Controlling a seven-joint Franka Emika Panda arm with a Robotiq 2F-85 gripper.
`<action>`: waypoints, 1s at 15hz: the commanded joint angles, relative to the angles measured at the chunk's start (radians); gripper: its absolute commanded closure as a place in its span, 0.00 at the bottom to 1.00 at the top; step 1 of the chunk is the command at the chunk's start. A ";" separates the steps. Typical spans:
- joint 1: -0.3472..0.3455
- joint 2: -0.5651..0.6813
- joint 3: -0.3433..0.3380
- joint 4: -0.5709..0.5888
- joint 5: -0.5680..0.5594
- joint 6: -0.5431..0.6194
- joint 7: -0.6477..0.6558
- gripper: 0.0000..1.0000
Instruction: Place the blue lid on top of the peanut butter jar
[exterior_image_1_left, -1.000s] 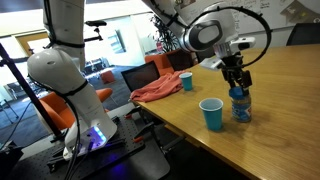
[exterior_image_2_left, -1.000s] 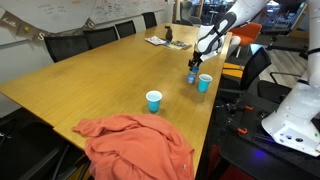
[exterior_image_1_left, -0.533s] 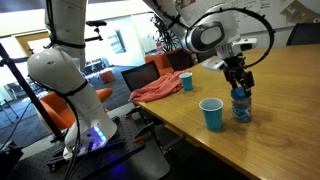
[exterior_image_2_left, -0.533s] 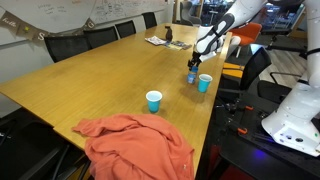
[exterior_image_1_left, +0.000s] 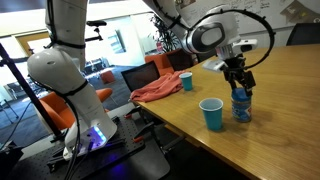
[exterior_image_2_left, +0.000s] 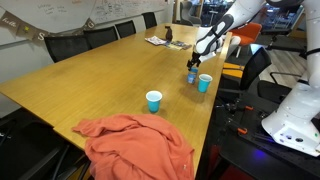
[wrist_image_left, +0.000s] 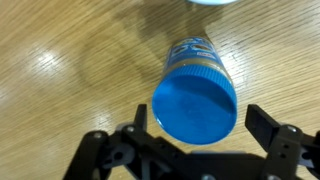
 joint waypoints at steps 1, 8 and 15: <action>-0.014 -0.070 0.022 -0.043 0.021 0.004 -0.031 0.00; -0.023 -0.217 0.052 -0.096 0.049 -0.014 -0.073 0.00; -0.023 -0.279 0.073 -0.122 0.109 -0.035 -0.105 0.00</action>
